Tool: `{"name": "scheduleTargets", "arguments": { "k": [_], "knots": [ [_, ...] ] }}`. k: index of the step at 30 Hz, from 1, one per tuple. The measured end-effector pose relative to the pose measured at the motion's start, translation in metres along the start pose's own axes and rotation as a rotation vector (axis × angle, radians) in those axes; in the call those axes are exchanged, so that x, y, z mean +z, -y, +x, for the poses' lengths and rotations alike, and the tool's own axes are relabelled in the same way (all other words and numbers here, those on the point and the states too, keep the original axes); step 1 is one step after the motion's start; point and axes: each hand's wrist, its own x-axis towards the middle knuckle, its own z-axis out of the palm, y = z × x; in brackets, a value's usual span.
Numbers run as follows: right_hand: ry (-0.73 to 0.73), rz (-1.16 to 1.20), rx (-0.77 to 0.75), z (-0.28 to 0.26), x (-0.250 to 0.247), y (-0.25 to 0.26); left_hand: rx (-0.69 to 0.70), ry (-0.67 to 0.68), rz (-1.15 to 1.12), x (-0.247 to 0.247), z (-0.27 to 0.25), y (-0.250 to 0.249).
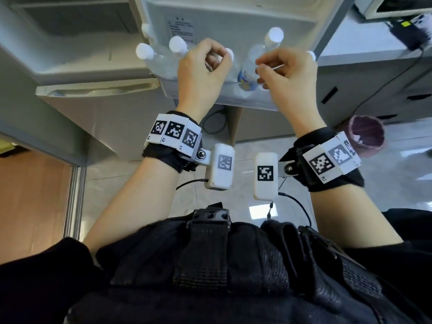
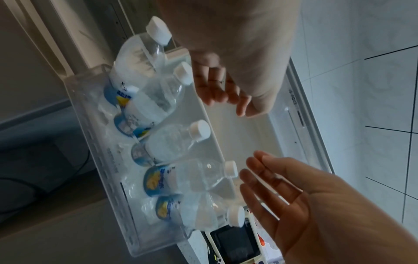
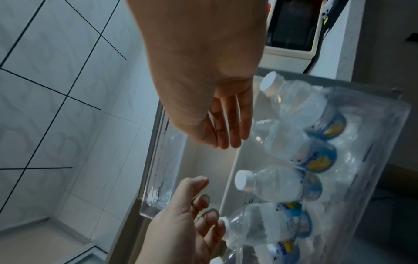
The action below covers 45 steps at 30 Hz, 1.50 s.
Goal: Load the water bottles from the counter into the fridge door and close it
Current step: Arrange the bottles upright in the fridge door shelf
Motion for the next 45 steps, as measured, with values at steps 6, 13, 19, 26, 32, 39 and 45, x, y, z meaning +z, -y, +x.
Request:
{"name": "scheduleTargets", "arguments": {
  "k": [6, 13, 19, 26, 32, 39, 45],
  "knots": [
    [-0.099, -0.008, 0.057, -0.001, -0.032, -0.026, -0.002, 0.056, 0.013, 0.034, -0.002, -0.013],
    [-0.238, -0.065, 0.182, 0.024, -0.041, -0.049, 0.111, 0.126, 0.09, 0.056, 0.038, -0.022],
    [-0.236, -0.185, 0.276, 0.057, -0.039, -0.068, 0.057, 0.357, 0.199, 0.072, 0.078, -0.019],
    [-0.305, -0.147, 0.33, 0.073, -0.034, -0.079, 0.053, 0.443, 0.283, 0.087, 0.1, -0.013],
    [-0.35, -0.134, 0.296, 0.089, -0.037, -0.084, 0.048, 0.364, 0.216, 0.094, 0.111, -0.007],
    [-0.322, -0.045, 0.209, 0.117, -0.035, -0.084, -0.009, 0.142, 0.23, 0.098, 0.126, -0.001],
    [-0.263, 0.016, 0.113, 0.143, -0.026, -0.08, -0.053, 0.171, 0.28, 0.092, 0.13, 0.005]
  ]
}}
